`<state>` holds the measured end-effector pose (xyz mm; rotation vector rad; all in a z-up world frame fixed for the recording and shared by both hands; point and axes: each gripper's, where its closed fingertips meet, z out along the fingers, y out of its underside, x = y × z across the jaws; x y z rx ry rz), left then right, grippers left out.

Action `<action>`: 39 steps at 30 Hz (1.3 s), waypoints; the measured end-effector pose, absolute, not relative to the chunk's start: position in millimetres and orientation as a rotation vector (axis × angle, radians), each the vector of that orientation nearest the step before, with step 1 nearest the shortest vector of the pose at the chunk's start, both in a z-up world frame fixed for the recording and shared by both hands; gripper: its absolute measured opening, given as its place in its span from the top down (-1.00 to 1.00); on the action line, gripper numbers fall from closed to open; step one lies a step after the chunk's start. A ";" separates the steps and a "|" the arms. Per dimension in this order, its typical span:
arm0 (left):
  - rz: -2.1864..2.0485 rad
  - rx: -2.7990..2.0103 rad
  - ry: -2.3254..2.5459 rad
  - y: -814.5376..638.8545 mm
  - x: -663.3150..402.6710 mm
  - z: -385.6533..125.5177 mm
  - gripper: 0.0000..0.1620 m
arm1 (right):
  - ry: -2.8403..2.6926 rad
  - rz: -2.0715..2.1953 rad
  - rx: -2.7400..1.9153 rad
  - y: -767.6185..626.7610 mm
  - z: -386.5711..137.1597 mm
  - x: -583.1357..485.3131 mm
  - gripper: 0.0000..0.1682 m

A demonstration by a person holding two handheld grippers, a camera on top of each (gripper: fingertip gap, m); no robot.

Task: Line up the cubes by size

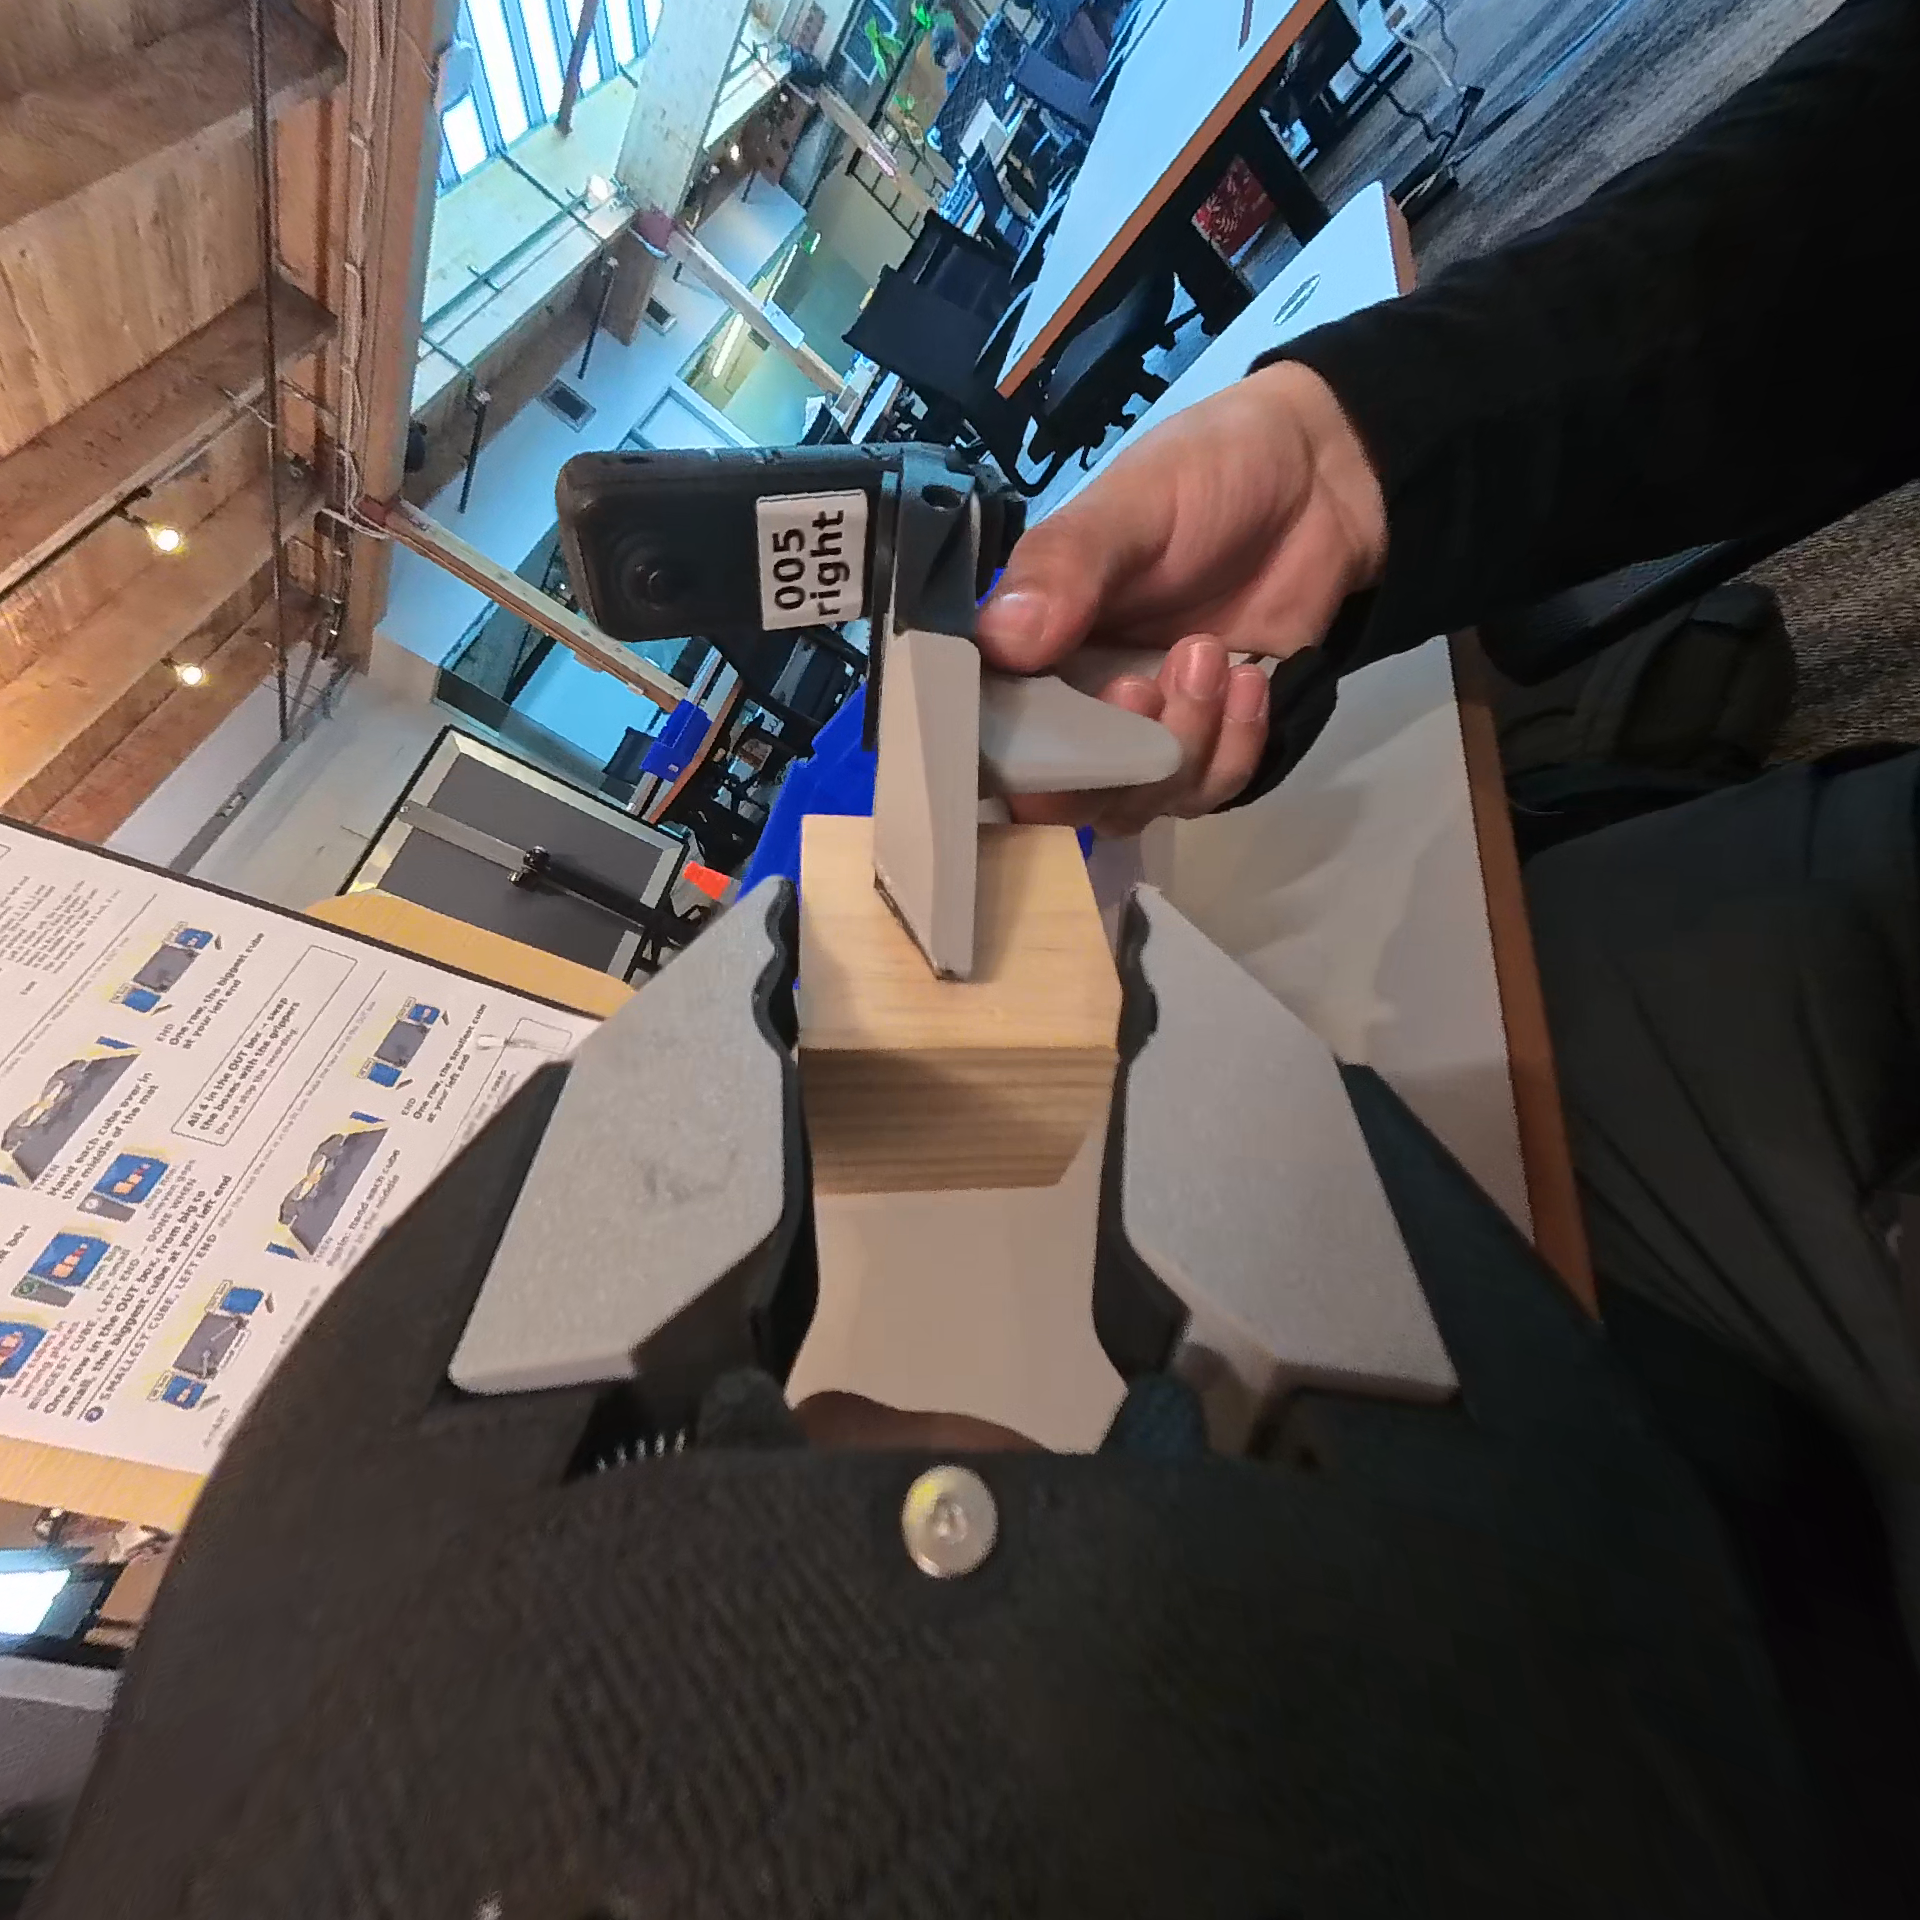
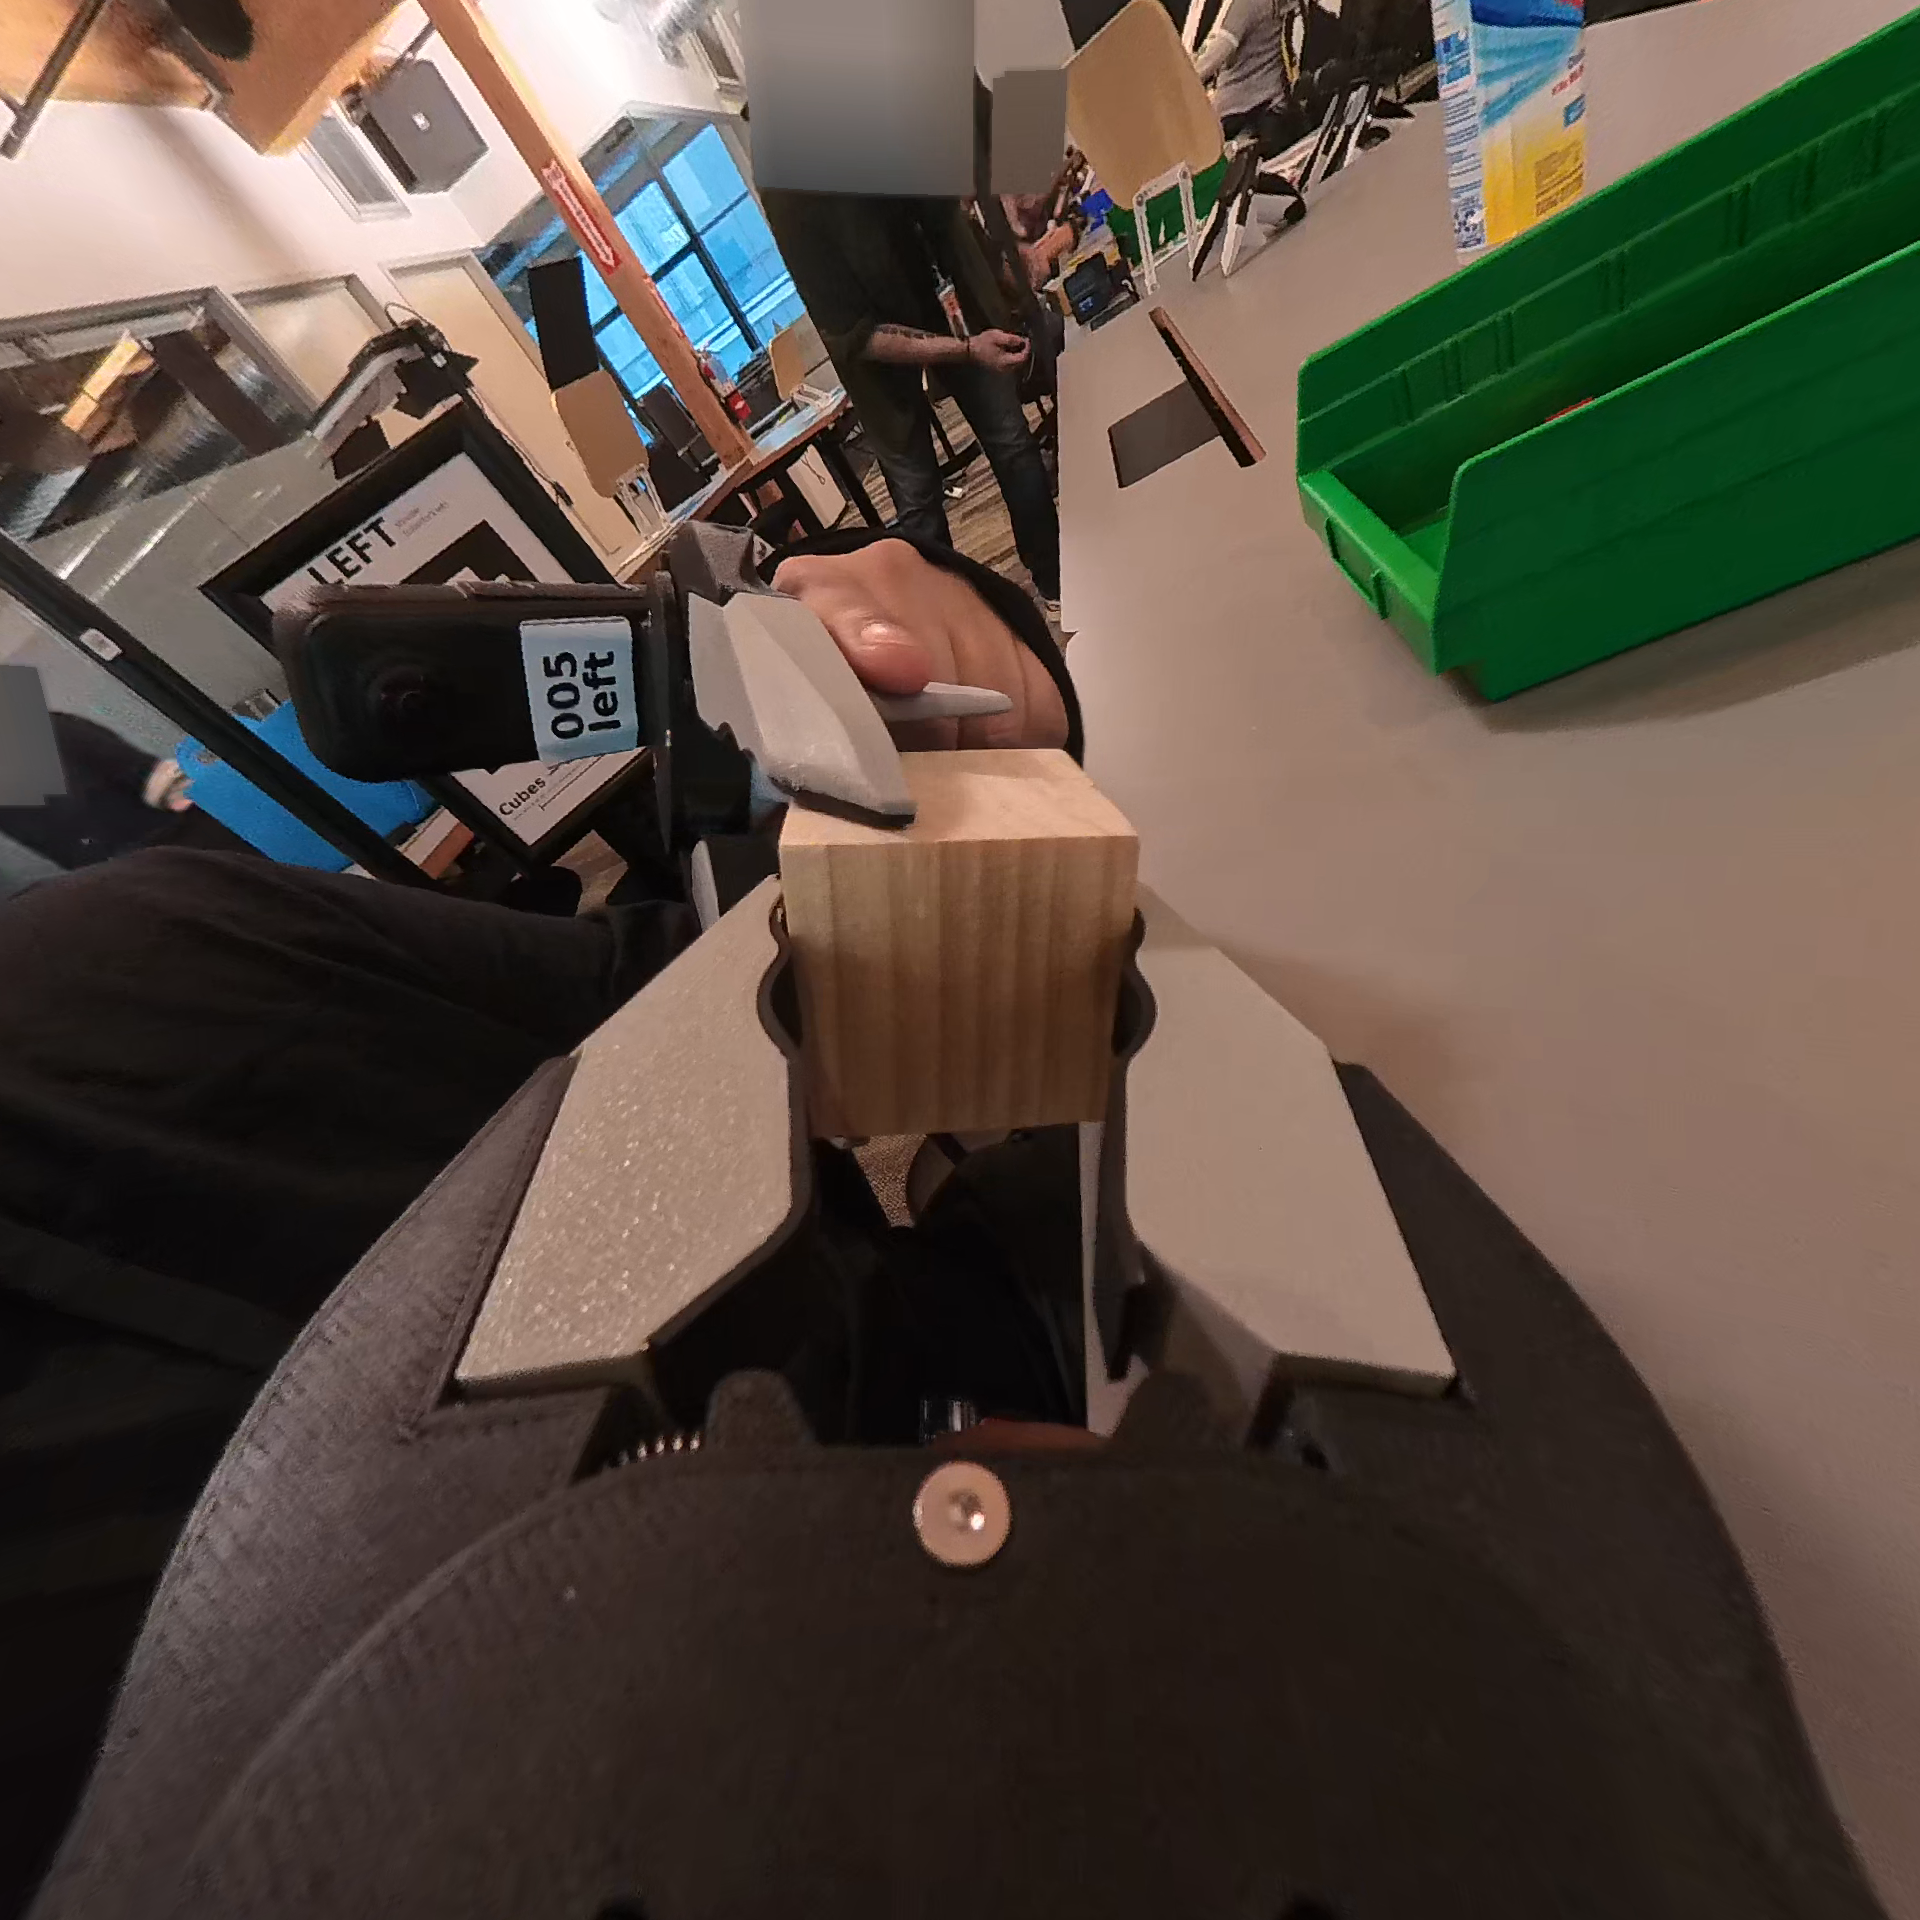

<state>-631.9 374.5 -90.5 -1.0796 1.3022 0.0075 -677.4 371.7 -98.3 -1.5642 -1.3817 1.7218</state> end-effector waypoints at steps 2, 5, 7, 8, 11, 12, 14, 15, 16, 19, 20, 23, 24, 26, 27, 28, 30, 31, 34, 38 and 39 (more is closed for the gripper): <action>-0.007 -1.098 1.301 375.2 -635.2 -93.0 0.27 | -1.377 1.703 -1.573 374.7 -100.1 -677.2 0.31; -0.006 -1.123 1.290 376.8 -646.4 -93.8 0.28 | -1.341 1.687 -1.578 383.2 -98.0 -674.0 0.31; 0.006 -1.124 1.259 376.3 -657.4 -87.6 0.35 | -1.306 1.685 -1.569 392.8 -91.3 -666.3 0.31; 0.014 -1.120 1.236 375.7 -663.9 -82.7 0.42 | -1.281 1.667 -1.557 401.2 -85.1 -659.4 0.31; 0.048 -1.120 1.173 372.6 -685.2 -69.0 0.64 | -1.149 1.525 -1.507 447.3 -57.1 -623.5 0.32; 0.048 -1.125 1.157 370.6 -691.1 -65.9 0.72 | -1.098 1.430 -1.490 470.2 -47.9 -606.6 0.32; 0.028 -1.123 1.139 365.1 -698.2 -61.1 0.80 | -1.032 1.206 -1.490 521.1 -37.6 -572.2 0.32; 0.020 -1.115 1.131 363.0 -700.2 -58.6 0.80 | -1.036 1.075 -1.533 547.7 -40.6 -556.9 0.32; 0.016 -1.106 1.122 362.0 -701.8 -56.2 0.79 | -1.057 0.926 -1.581 574.9 -46.3 -542.7 0.32; 0.014 -1.107 1.115 362.8 -703.4 -55.1 0.76 | -1.299 0.475 -1.620 636.4 -72.7 -511.4 0.31; 0.019 -1.111 1.118 364.0 -703.4 -56.6 0.76 | -1.412 0.366 -1.621 649.0 -85.0 -504.7 0.31; 0.026 -1.134 1.132 369.1 -703.1 -63.5 0.75 | -1.768 0.244 -1.627 660.8 -128.5 -495.6 0.31; 0.027 -1.142 1.133 371.3 -703.2 -65.6 0.75 | -1.863 0.224 -1.674 662.3 -144.3 -492.3 0.31; 0.024 -1.161 1.136 375.8 -703.3 -70.2 0.75 | -2.018 0.118 -1.746 670.2 -171.6 -484.9 0.30; 0.023 -1.170 1.138 378.0 -703.4 -72.7 0.75 | -2.079 0.062 -1.753 675.1 -181.8 -483.2 0.30; 0.024 -1.180 1.140 380.1 -703.7 -75.2 0.75 | -2.126 0.031 -1.760 679.1 -190.5 -483.5 0.30; 0.028 -1.206 1.140 385.0 -706.0 -80.5 0.74 | -2.195 0.030 -1.772 683.0 -204.0 -488.5 0.30; 0.032 -1.219 1.140 387.4 -707.9 -83.2 0.74 | -2.225 0.041 -1.767 683.7 -209.5 -492.0 0.30; 0.038 -1.252 1.131 393.7 -715.5 -89.2 0.73 | -2.310 0.035 -1.718 684.3 -224.5 -500.0 0.30; 0.040 -1.286 1.112 400.1 -726.7 -94.2 0.72 | -2.329 0.078 -1.713 681.4 -237.3 -507.3 0.25; 0.050 -1.293 1.107 401.5 -729.6 -95.0 0.72 | -2.325 0.112 -1.721 678.3 -237.2 -508.8 0.19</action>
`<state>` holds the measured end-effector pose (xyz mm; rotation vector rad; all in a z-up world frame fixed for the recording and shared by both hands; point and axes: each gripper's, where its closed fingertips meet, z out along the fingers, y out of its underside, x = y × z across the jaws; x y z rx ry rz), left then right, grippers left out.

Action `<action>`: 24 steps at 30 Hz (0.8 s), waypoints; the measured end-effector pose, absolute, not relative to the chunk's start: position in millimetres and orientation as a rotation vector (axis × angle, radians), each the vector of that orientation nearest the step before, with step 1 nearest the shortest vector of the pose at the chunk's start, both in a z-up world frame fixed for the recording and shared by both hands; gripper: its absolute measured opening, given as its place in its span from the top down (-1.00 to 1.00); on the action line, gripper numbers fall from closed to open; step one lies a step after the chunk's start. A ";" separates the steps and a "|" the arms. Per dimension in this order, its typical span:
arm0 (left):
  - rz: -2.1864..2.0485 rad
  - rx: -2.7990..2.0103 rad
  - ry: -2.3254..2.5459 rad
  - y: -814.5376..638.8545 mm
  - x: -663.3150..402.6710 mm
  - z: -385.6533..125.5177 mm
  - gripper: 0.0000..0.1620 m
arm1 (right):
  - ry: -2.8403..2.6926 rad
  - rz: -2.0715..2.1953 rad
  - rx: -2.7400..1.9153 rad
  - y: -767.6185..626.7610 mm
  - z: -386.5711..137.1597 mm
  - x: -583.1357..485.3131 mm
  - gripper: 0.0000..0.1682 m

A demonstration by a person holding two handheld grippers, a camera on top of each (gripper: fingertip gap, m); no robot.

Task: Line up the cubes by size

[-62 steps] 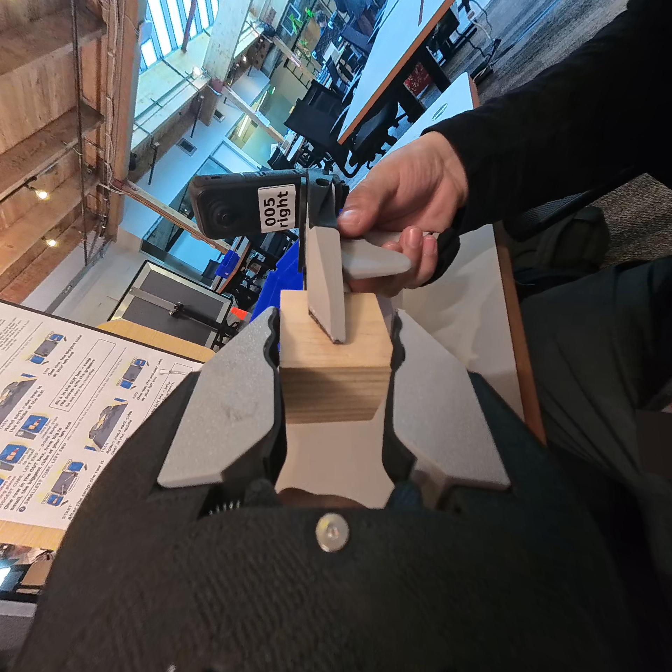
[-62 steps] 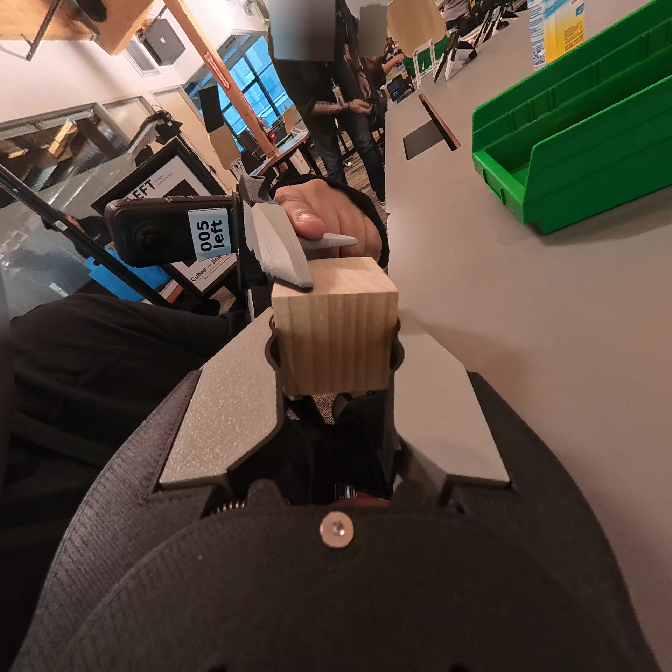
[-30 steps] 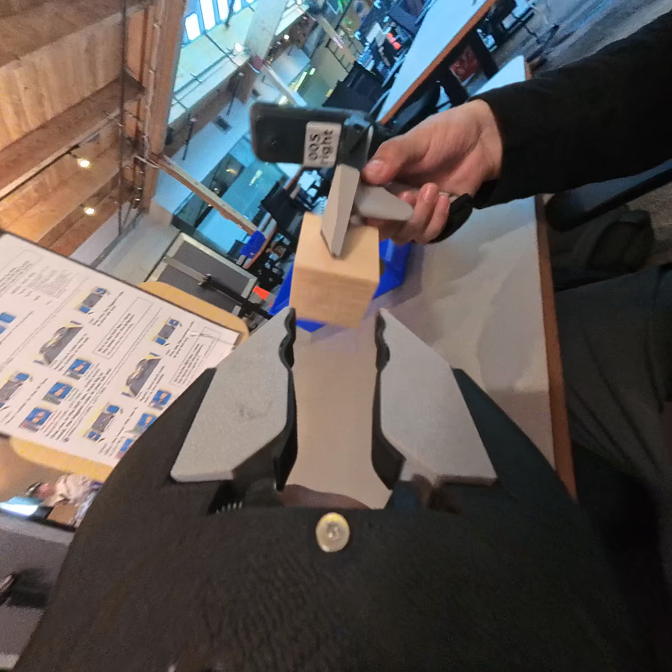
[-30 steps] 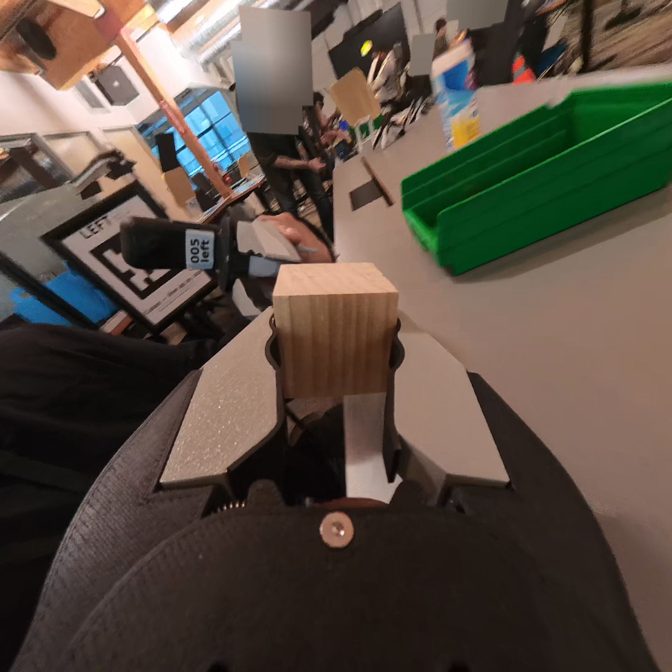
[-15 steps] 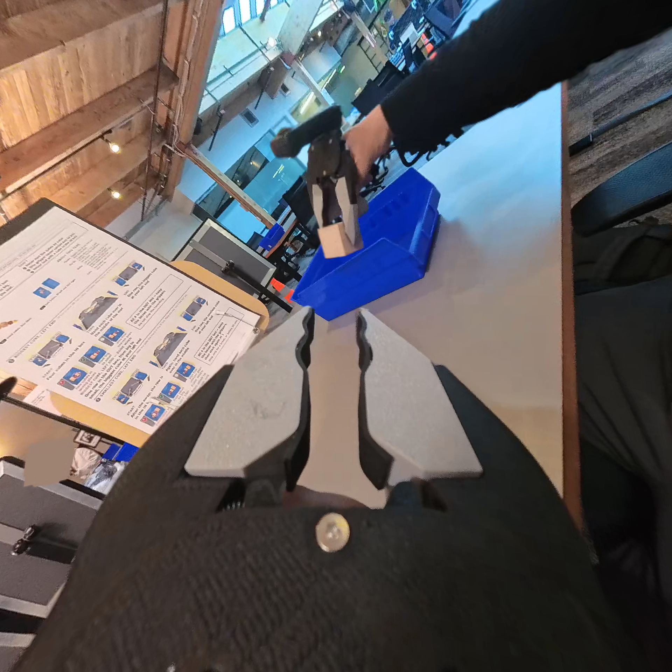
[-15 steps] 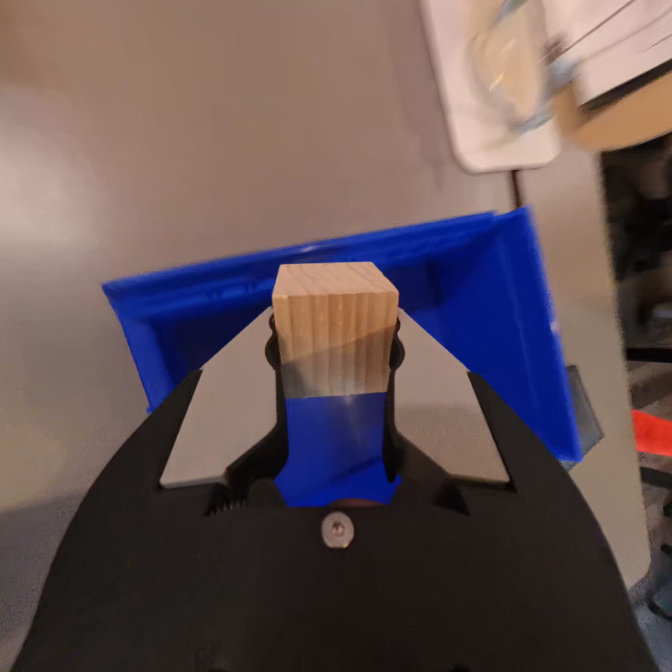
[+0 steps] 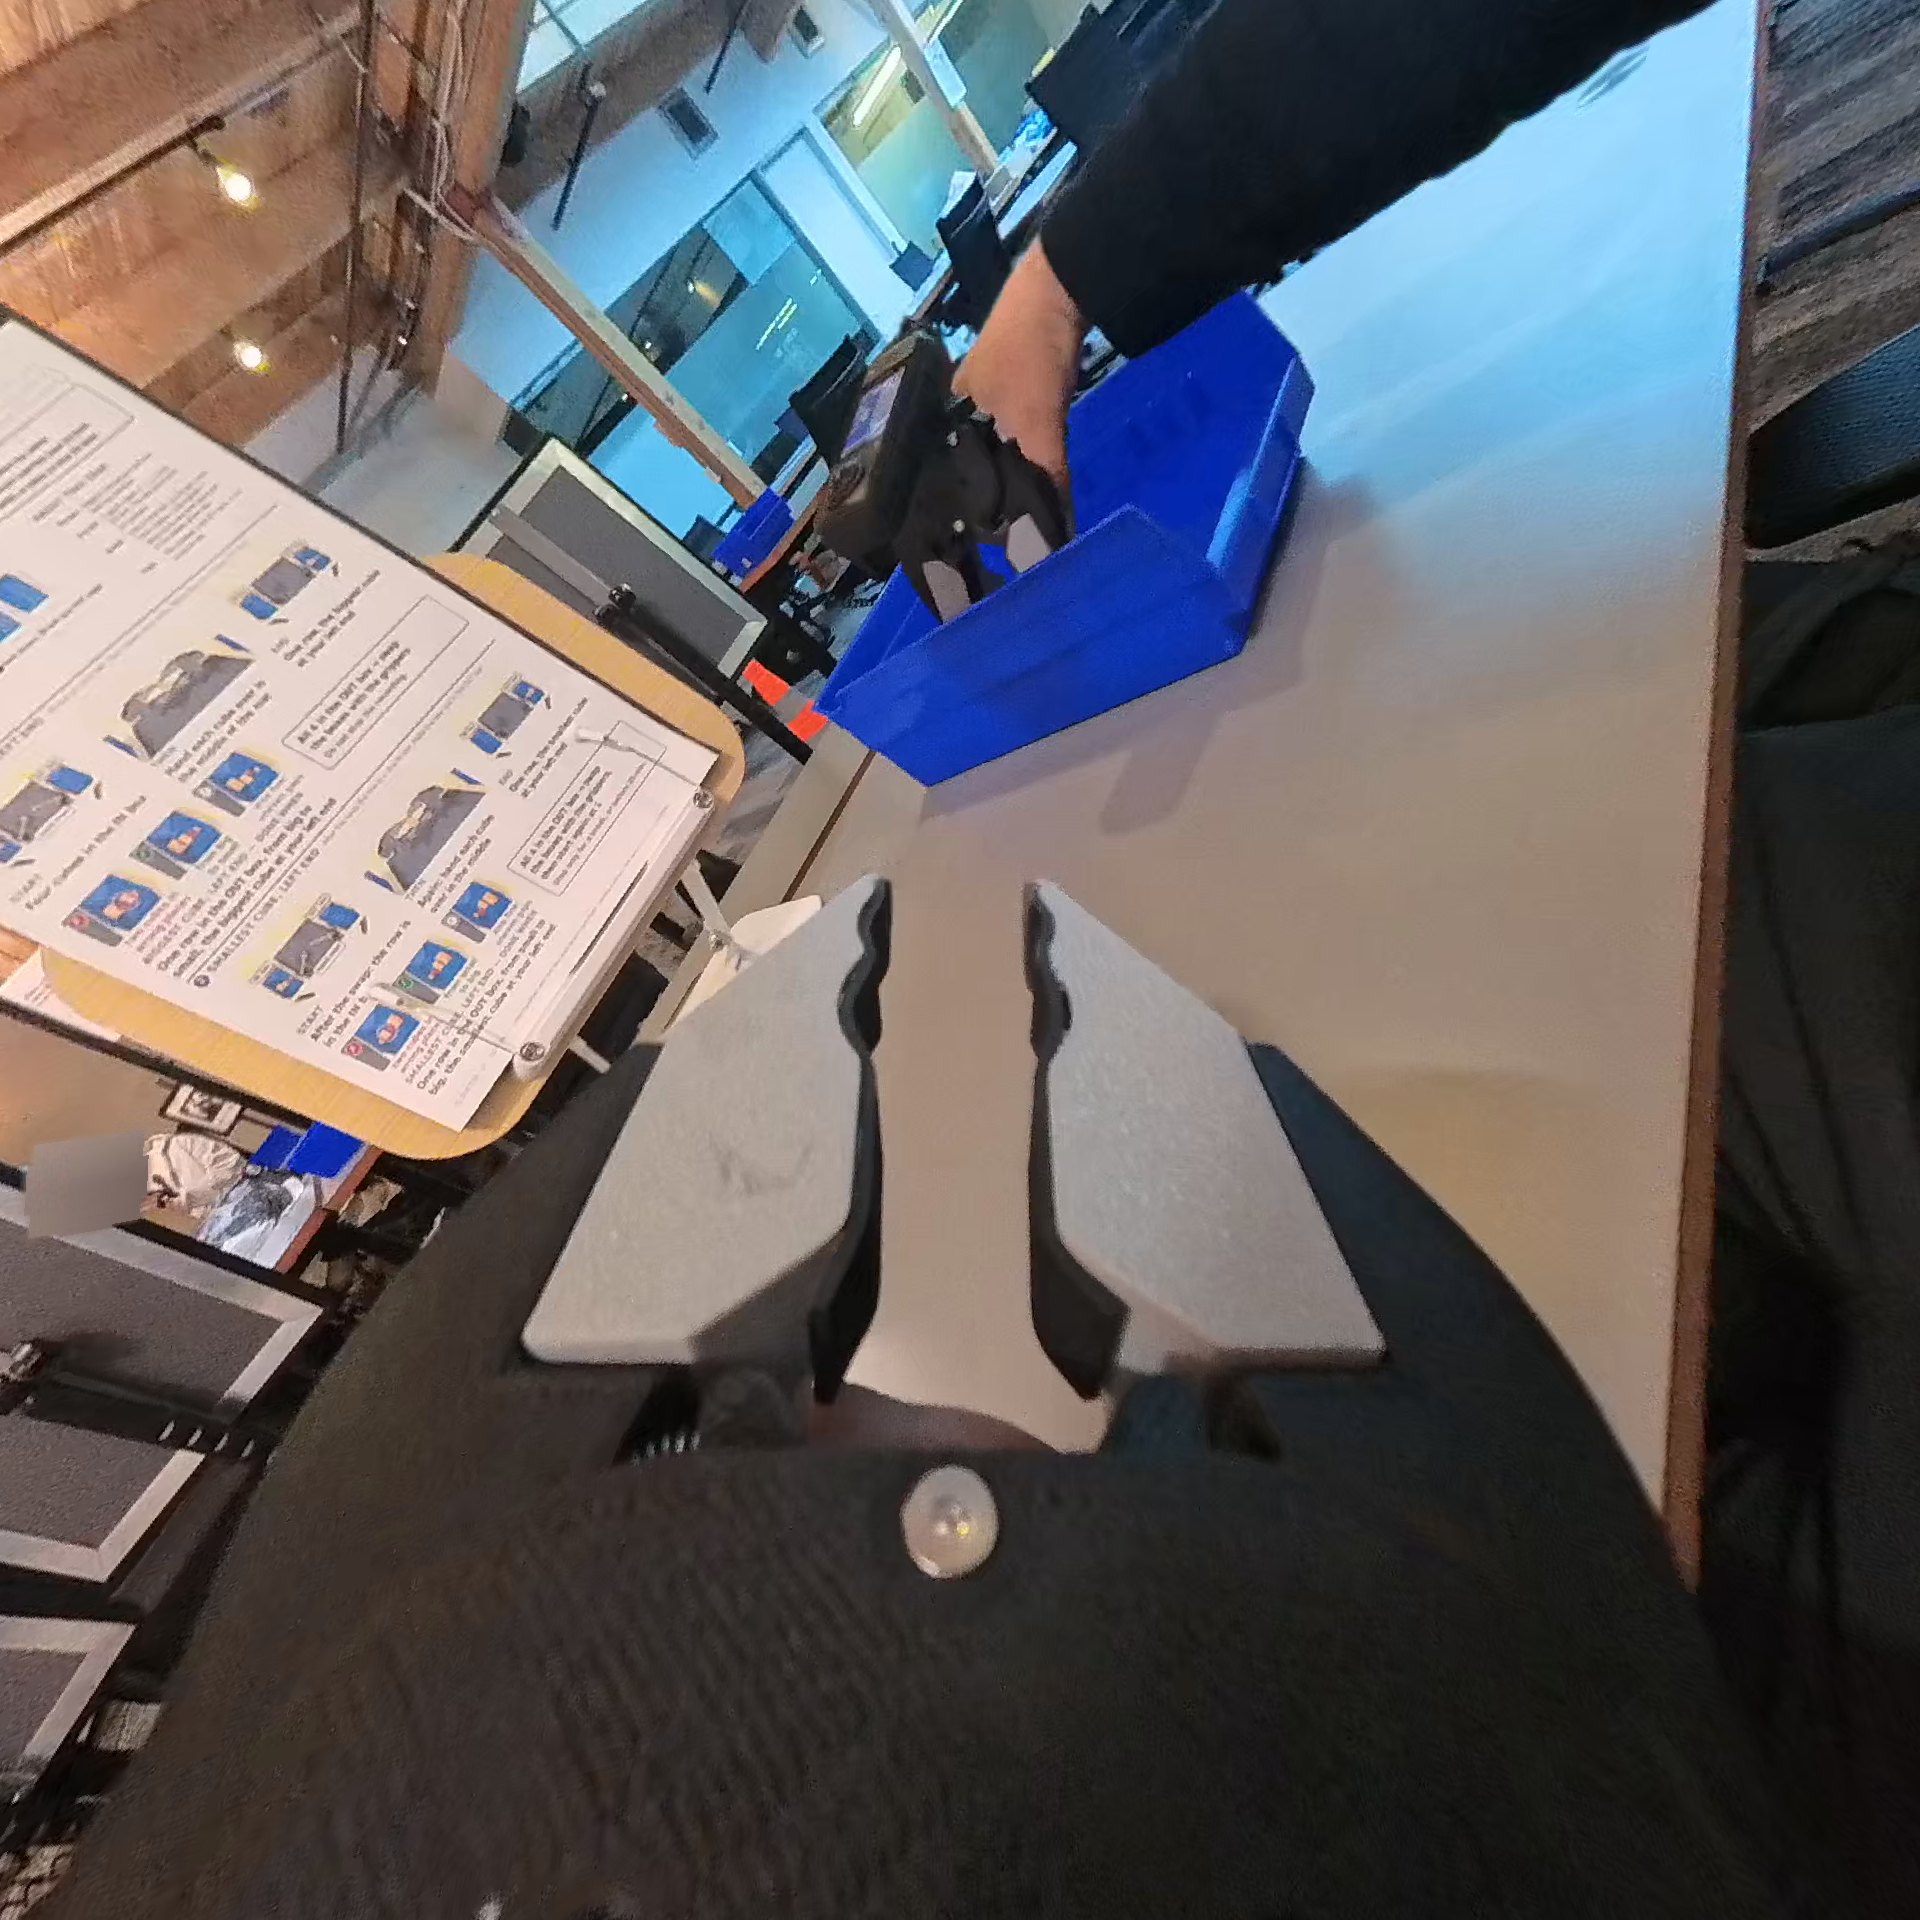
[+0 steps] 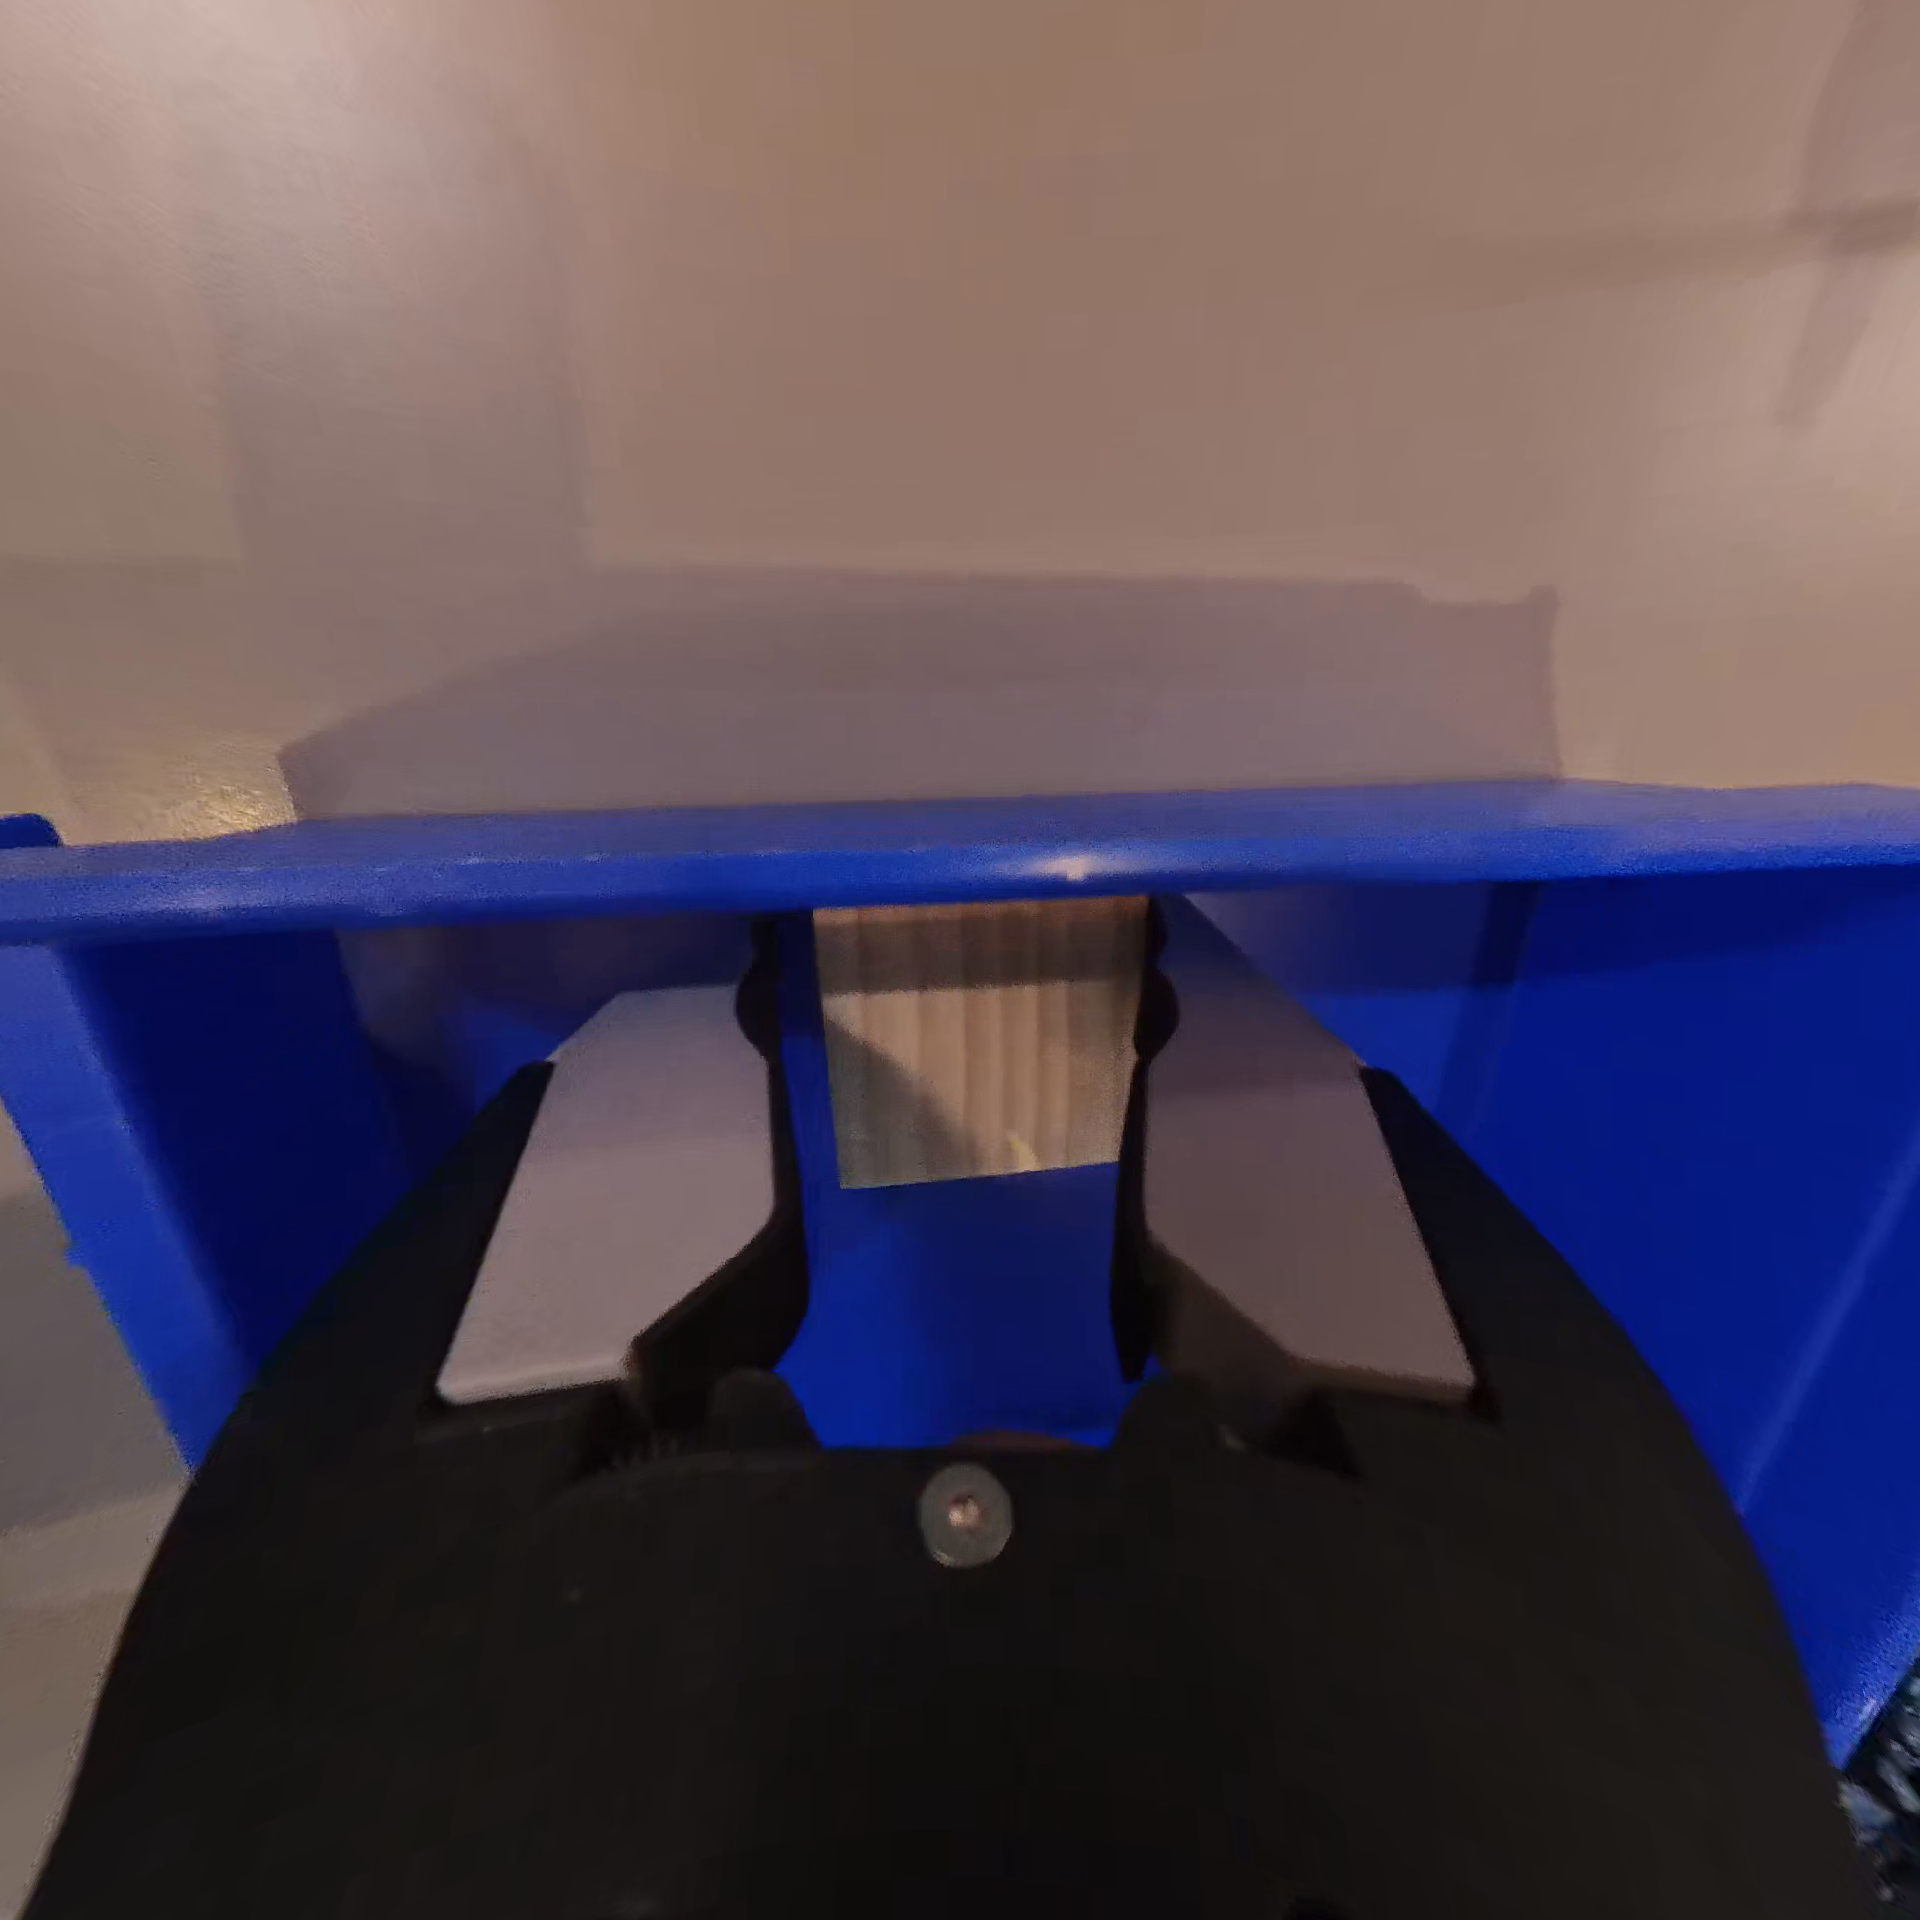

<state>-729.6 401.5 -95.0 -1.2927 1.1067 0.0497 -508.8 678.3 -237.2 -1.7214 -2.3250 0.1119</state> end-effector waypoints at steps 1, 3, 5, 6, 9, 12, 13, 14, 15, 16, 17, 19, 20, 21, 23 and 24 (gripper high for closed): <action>0.068 -1.303 1.105 402.7 -733.7 -96.1 0.72 | -2.304 0.114 -1.734 679.1 -234.6 -508.9 0.19; 0.142 -1.337 1.084 406.3 -749.4 -96.1 0.70 | -2.240 0.141 -1.753 678.8 -220.4 -507.7 0.17; 0.214 -1.412 1.021 409.7 -776.6 -95.2 0.69 | -2.133 0.203 -1.748 676.4 -193.9 -505.7 0.18; 0.256 -1.461 0.970 411.7 -794.9 -94.7 0.69 | -2.052 0.243 -1.730 674.9 -176.1 -506.1 0.21; 0.393 -1.661 0.717 421.7 -867.8 -96.2 0.69 | -1.777 0.423 -1.592 654.4 -109.7 -516.4 0.27; 0.357 -1.831 0.645 428.0 -904.8 -112.0 0.63 | -1.537 0.759 -1.340 592.9 -41.9 -545.3 0.32; 0.341 -1.849 0.678 433.4 -907.8 -114.2 0.61 | -1.507 0.878 -1.282 566.9 -29.8 -554.7 0.33; 0.316 -1.863 0.732 439.9 -907.2 -115.9 0.61 | -1.491 1.008 -1.240 541.2 -23.4 -565.3 0.34; 0.291 -1.871 0.823 447.0 -902.5 -118.7 0.57 | -1.513 1.159 -1.200 513.0 -22.7 -576.6 0.31; 0.276 -1.886 0.939 453.8 -898.2 -124.7 0.53 | -1.555 1.296 -1.169 487.1 -27.1 -588.3 0.30; 0.288 -1.943 1.055 459.3 -900.7 -135.4 0.49 | -1.583 1.378 -1.166 470.4 -36.3 -602.0 0.30; 0.379 -2.058 1.221 473.0 -920.5 -149.5 0.28 | -1.639 1.416 -1.219 452.1 -66.6 -631.9 0.20; 0.393 -2.101 1.263 480.4 -930.0 -152.1 0.32 | -1.666 1.418 -1.233 444.7 -82.0 -645.6 0.20; 0.382 -2.141 1.291 486.7 -938.1 -153.5 0.34 | -1.685 1.412 -1.233 438.6 -96.0 -658.1 0.19; 0.369 -2.188 1.311 500.4 -953.5 -152.5 0.37 | -1.716 1.416 -1.185 426.0 -116.4 -677.8 0.19; 0.367 -2.209 1.322 506.1 -960.8 -152.8 0.38 | -1.730 1.418 -1.167 421.7 -124.1 -685.4 0.21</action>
